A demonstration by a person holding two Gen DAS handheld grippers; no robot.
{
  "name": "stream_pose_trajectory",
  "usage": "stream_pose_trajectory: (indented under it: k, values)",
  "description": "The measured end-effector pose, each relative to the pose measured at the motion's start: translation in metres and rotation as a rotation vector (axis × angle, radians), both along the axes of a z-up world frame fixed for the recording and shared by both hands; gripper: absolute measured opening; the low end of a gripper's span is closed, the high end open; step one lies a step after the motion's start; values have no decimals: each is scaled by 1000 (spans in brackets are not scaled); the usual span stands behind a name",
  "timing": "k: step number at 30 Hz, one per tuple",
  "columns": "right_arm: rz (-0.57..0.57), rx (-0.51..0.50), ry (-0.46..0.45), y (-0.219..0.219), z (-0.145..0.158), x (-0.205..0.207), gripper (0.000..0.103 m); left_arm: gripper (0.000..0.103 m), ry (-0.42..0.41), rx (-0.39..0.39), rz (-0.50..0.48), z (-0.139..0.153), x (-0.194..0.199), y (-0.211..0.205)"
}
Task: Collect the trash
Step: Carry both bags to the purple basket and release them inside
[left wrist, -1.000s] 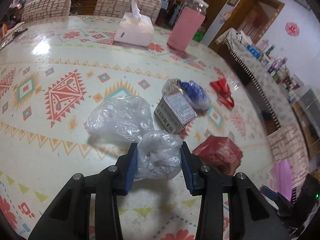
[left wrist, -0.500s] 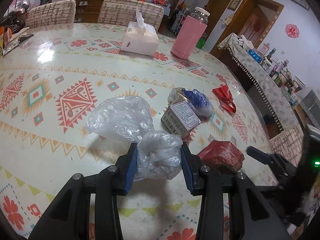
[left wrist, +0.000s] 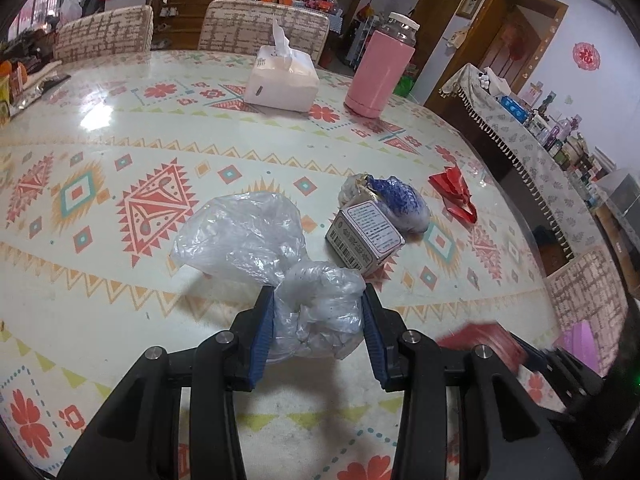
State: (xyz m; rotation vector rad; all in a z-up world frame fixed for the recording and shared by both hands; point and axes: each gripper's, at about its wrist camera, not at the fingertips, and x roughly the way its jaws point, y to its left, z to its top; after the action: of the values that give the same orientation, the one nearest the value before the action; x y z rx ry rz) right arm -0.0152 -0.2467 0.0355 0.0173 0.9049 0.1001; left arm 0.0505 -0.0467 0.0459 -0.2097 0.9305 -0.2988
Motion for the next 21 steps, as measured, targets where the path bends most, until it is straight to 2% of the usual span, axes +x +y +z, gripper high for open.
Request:
stream_pose_trajectory:
  k: [8, 21]
  values:
    - [-106, 142, -28, -42, 11, -60, 56, 40, -42, 16, 2, 4, -6, -4]
    - [-239, 168, -106, -93, 36, -128, 56, 40, -51, 62, -7, 1, -11, -13]
